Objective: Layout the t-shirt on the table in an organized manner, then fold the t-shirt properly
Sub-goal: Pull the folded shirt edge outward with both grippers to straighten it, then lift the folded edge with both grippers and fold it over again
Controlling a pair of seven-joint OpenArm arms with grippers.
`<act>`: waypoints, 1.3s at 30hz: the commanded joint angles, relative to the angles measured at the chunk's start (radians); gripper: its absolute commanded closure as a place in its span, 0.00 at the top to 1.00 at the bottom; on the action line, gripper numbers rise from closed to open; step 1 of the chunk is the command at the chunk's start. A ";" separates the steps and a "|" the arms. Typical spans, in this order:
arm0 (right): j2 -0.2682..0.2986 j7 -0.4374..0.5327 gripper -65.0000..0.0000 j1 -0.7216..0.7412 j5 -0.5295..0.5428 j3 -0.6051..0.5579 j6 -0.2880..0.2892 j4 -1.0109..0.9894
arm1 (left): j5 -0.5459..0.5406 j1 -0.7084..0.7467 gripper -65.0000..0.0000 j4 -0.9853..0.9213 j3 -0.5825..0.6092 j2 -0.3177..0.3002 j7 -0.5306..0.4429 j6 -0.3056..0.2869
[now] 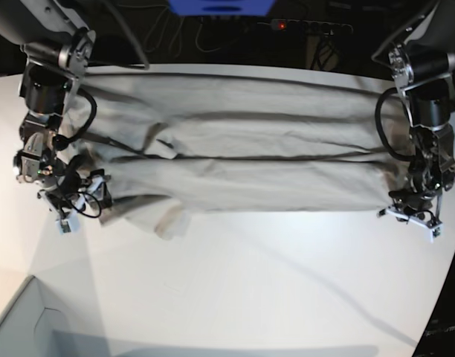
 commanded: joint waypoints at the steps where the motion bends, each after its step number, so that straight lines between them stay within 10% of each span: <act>1: 0.012 0.031 0.60 0.020 0.012 0.001 0.000 0.012 | -0.006 -0.023 0.00 0.015 -0.001 -0.015 -0.022 -0.001; 10: 0.011 0.045 0.00 0.030 0.012 0.001 0.000 0.009 | -0.006 -0.023 0.00 0.015 0.001 -0.015 -0.022 -0.001; 39: -0.066 -0.038 0.00 -0.021 0.020 0.008 0.000 0.408 | -0.007 -0.045 0.00 0.222 -0.002 -0.012 0.028 -0.001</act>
